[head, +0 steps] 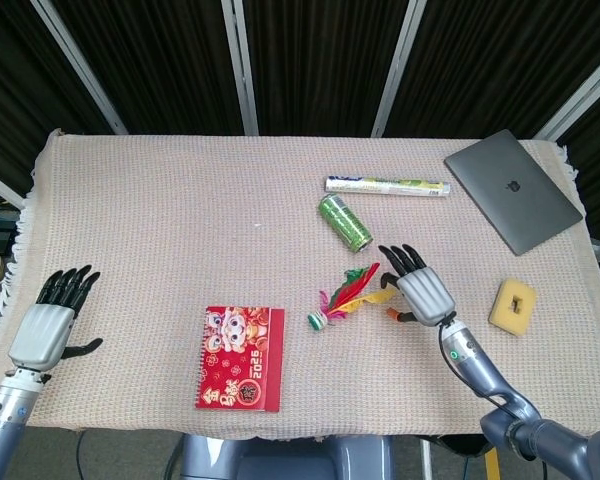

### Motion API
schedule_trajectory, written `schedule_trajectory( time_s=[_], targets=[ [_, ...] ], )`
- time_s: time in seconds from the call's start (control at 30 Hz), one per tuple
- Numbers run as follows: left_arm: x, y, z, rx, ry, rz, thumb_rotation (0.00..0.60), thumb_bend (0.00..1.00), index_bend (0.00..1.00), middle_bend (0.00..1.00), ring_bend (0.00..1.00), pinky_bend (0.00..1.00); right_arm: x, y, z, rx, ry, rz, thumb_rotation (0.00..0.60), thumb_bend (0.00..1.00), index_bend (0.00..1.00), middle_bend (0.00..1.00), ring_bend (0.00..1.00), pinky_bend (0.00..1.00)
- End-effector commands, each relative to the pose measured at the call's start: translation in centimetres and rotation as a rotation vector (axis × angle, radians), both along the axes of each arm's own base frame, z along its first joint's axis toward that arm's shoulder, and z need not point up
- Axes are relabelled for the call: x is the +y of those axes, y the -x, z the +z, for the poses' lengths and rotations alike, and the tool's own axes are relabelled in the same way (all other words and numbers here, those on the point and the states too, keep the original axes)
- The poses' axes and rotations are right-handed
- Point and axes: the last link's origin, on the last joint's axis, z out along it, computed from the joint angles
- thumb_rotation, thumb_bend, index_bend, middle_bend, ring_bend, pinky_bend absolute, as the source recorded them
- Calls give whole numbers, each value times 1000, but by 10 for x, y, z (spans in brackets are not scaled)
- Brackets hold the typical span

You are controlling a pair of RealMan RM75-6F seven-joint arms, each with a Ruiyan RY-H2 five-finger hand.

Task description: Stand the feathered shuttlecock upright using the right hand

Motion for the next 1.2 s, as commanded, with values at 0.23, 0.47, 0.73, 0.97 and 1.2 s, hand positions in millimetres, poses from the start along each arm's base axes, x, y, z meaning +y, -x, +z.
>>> schedule_trajectory(
  time_s=[0.23,0.47,0.73,0.97,1.2],
  targets=[
    [3,3,-1,8,-5,19,600,11,0,0,0,0,-13,-4,-10,8,-21,2,600,247,485,0,0,0],
    [6,4,-2,15,-10,33,600,11,0,0,0,0,-17,1,-18,10,-39,-11,600,330,520,0,0,0],
    [8,7,-1,17,-15,42,600,11,0,0,0,0,-24,3,-24,4,-41,-19,600,419,571,0,0,0],
    [8,7,2,16,-28,44,600,12,0,0,0,0,-25,5,-28,-7,-36,-21,600,433,649,35,0,0],
    [6,7,3,5,-17,38,600,11,0,0,0,0,-19,2,-22,-23,5,18,600,441,695,69,0,0]
  ],
)
